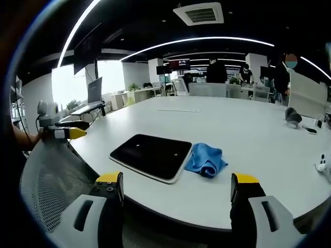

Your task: Wipe the mirror surface with the cleaning cloth until all visible marks leave the cleaned area.

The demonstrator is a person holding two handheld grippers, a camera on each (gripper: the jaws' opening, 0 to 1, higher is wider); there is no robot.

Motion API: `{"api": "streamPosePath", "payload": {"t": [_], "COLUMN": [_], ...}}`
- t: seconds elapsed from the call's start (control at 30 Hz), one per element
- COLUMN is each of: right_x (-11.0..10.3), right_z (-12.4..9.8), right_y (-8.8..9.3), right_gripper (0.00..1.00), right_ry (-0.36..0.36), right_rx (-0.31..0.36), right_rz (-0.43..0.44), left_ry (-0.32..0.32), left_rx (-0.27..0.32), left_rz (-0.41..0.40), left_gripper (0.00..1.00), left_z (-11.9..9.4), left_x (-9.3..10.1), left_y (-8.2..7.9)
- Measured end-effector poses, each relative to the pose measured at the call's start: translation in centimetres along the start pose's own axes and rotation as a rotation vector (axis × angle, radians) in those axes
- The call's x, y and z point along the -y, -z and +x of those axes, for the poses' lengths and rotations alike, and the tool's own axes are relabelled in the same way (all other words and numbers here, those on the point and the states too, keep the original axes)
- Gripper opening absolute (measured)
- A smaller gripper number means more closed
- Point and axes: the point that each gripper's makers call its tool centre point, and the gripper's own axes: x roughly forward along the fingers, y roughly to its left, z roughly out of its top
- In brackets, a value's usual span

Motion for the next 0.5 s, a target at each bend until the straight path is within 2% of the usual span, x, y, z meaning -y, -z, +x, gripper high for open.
{"api": "streamPosePath", "payload": {"t": [0.3,0.5], "right_x": [0.02,0.83], "right_z": [0.01,0.05], "right_y": [-0.16,-0.07], "right_gripper": [0.84,0.84], "right_ry": [0.007,0.019], "right_rx": [0.006,0.014], "right_rz": [0.004,0.006], "left_ry": [0.008,0.013], "left_rx": [0.014,0.018], "left_rz": [-0.003,-0.005], "left_gripper": [0.89,0.90], "left_z": [0.08,0.09], "left_x": [0.19,0.19], "left_y": [-0.22,-0.25]}}
